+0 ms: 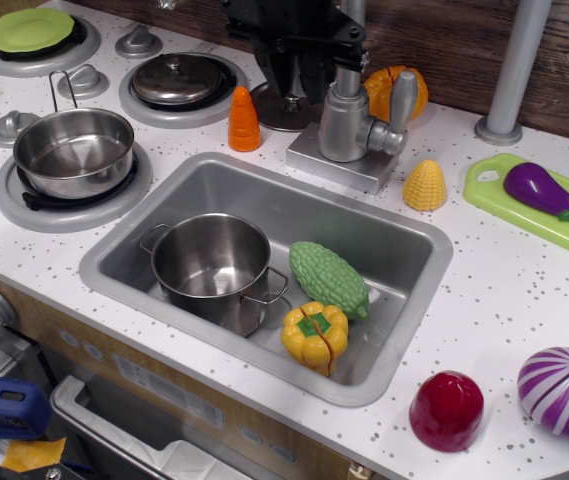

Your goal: Turn faucet front to left

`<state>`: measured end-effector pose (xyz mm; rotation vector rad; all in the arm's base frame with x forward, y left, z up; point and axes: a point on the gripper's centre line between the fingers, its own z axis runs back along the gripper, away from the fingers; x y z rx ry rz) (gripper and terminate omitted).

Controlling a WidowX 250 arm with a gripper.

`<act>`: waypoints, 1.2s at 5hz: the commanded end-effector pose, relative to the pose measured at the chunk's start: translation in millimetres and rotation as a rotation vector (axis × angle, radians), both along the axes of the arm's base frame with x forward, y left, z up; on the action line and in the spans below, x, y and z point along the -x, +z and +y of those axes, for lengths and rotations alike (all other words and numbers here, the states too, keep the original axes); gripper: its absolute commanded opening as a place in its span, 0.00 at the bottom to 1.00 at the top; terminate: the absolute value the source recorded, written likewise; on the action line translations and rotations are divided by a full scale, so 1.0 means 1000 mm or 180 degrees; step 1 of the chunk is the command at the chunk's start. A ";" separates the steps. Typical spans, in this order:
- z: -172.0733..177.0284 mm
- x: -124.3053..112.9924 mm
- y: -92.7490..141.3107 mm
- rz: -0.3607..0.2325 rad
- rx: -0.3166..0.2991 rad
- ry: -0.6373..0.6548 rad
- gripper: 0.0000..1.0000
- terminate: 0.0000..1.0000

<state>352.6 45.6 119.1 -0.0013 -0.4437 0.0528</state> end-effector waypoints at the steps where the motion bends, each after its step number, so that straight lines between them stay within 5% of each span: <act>1: 0.028 -0.010 0.017 -0.0197 -0.0061 -0.0054 0.00 0.00; 6: 0.080 -0.060 0.009 -0.0650 -0.0351 -0.0296 0.00 0.00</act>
